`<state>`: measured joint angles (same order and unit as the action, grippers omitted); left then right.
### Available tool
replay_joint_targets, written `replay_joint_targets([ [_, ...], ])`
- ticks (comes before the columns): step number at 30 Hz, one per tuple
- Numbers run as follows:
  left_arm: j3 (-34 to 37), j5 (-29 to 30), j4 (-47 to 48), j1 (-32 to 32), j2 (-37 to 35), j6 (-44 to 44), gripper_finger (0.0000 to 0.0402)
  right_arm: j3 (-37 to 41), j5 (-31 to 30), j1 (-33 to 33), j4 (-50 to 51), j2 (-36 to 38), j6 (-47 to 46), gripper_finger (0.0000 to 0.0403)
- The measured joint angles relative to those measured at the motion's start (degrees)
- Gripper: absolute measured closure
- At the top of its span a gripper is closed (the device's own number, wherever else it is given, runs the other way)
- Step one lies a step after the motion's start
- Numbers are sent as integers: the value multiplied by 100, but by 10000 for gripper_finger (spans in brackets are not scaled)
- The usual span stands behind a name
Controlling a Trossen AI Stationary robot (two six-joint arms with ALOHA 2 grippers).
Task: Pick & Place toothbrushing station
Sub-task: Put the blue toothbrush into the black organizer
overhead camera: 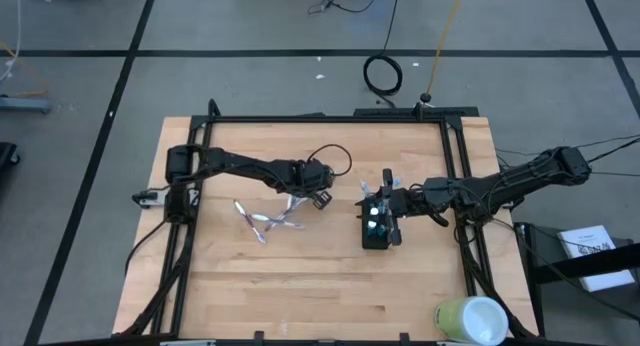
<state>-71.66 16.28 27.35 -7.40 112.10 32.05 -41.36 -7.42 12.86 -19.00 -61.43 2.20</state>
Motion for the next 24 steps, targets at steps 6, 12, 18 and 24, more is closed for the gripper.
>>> replay_joint_targets([
  [6, 7, 708, 7, 236, -621, -385, 398, 0, -21, 0, 20, 2, -4, 273],
  [12, 9, 1599, -47, 627, -1240, -746, 398, 2, -26, 0, 50, 2, -4, 273],
  [18, 9, 2345, -48, 1016, -1671, -1000, 399, 0, -703, 2, 509, 5, -224, 273],
  [24, 23, 2241, -150, 1307, -1865, -1138, 399, 2, -1731, -2, 1086, 39, -551, 273],
])
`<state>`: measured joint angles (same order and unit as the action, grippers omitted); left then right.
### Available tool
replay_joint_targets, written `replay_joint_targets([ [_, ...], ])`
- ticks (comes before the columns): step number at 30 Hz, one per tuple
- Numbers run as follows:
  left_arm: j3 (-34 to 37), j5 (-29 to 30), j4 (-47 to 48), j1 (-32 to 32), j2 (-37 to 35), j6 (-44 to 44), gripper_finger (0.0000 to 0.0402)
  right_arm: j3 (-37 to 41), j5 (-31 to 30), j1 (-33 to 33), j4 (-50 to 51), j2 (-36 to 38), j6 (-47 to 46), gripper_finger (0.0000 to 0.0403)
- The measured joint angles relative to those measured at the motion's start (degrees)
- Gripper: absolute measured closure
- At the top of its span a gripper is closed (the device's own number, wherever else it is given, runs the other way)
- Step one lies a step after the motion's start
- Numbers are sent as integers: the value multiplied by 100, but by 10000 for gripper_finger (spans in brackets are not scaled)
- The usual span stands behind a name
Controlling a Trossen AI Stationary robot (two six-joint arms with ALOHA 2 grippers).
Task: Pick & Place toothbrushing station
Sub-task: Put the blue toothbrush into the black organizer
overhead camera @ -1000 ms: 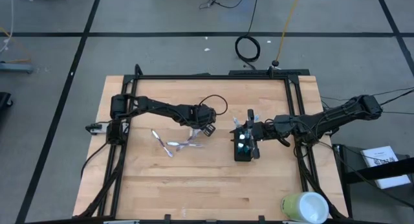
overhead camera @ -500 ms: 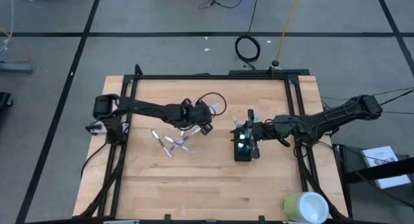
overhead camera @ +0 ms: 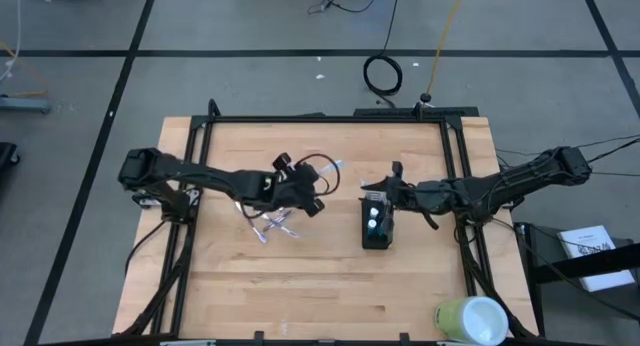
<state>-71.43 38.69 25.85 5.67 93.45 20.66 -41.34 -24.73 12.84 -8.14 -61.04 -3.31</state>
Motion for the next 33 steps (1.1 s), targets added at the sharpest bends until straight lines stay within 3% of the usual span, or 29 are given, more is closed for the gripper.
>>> replay_joint_targets([
  [11, 471, -1862, -1929, -78, -22, -836, 400, 0, 228, 2, 216, 3, -433, 273],
  [20, 488, -2259, -2269, -611, -18, -1028, 401, 0, 441, 0, 981, 144, -1398, 273],
  [24, 488, -3257, -3040, -848, -18, -1279, 401, 0, 858, 3, 997, 79, -1468, 273],
  [33, 484, -5015, -4154, -856, -18, -1608, 401, 0, 653, -9, 916, 68, -1357, 273],
])
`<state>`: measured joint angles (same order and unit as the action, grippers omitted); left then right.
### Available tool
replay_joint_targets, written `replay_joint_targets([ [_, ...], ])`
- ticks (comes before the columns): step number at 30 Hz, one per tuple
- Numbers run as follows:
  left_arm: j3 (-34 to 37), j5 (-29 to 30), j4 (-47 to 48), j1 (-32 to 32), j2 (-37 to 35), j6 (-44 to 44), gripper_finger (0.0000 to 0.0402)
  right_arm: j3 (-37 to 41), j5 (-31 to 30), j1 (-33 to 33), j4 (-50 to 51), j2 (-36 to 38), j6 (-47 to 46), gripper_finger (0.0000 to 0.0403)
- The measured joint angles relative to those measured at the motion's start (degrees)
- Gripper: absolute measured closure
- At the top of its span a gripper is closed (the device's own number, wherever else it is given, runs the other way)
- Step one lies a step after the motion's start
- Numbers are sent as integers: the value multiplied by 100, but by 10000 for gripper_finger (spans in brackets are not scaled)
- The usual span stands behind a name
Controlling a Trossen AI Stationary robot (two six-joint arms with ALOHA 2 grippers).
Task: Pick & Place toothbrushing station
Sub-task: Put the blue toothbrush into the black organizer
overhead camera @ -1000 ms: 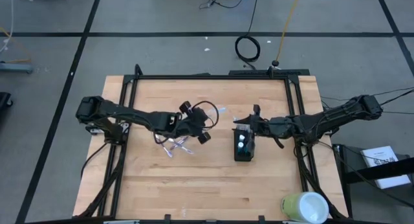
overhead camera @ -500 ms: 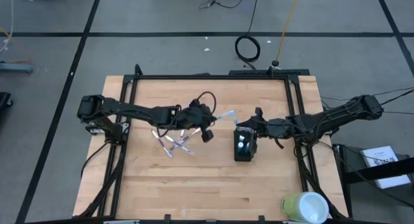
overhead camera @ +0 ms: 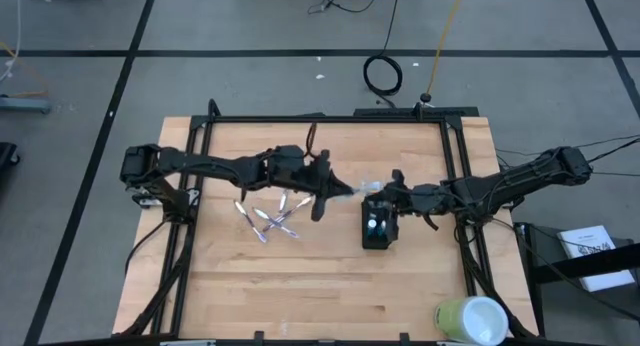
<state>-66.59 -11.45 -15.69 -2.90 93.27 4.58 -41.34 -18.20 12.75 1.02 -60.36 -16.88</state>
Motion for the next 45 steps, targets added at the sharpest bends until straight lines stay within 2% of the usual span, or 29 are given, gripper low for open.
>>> replay_joint_targets([
  [6, 0, 0, 56, 254, 0, -241, 401, 0, -124, 14, -580, 2, 553, 273],
  [12, 0, 759, 606, 405, 0, -246, 401, 0, -122, 215, -1340, 2, 1192, 273],
  [24, 0, 803, 627, 529, 0, -282, 401, 0, -120, 273, -1906, -3, 1480, 273],
  [28, 0, 787, 439, 557, 0, -287, 401, -2, -119, 273, -2190, -219, 1635, 274],
  [35, 0, 699, 314, 610, 0, -341, 400, -2, -111, 298, -2966, -616, 2192, 301],
  [45, 0, 701, 219, 605, 0, -411, 400, -2, -119, 350, -2944, -560, 2381, 346],
])
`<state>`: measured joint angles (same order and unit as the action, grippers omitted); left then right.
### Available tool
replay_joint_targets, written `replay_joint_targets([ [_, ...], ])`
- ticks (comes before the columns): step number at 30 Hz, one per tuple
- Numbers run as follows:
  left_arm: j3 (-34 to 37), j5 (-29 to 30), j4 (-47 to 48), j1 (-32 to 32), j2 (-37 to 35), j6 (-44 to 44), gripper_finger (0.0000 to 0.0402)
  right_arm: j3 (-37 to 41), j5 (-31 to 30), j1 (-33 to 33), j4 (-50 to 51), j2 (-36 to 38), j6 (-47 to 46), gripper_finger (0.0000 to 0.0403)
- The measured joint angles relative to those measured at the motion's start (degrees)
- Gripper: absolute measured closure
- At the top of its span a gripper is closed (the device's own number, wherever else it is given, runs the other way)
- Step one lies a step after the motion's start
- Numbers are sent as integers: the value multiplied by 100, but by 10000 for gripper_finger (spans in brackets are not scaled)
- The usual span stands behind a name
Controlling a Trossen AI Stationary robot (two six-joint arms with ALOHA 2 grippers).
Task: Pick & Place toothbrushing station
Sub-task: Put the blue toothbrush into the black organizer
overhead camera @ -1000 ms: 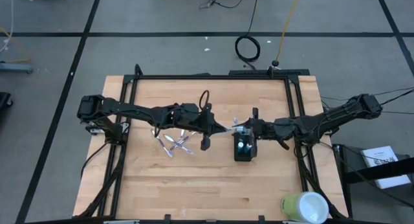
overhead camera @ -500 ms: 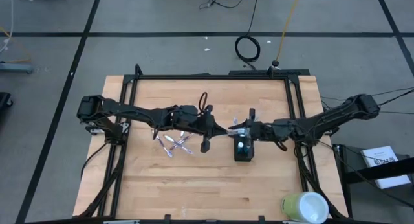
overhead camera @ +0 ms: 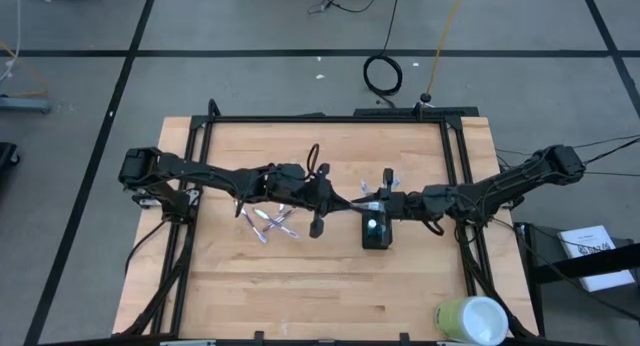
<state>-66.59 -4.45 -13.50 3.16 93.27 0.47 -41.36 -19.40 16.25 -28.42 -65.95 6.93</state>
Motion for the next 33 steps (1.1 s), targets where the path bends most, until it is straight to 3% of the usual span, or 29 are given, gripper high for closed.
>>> replay_joint_targets([
  [18, -4, 191, 327, 95, -376, -173, 400, -2, -29, 211, 82, 228, 301, 357],
  [33, -4, 48, 459, 111, -367, 4, 393, 6, -1, 221, 2, 225, 345, 393],
])
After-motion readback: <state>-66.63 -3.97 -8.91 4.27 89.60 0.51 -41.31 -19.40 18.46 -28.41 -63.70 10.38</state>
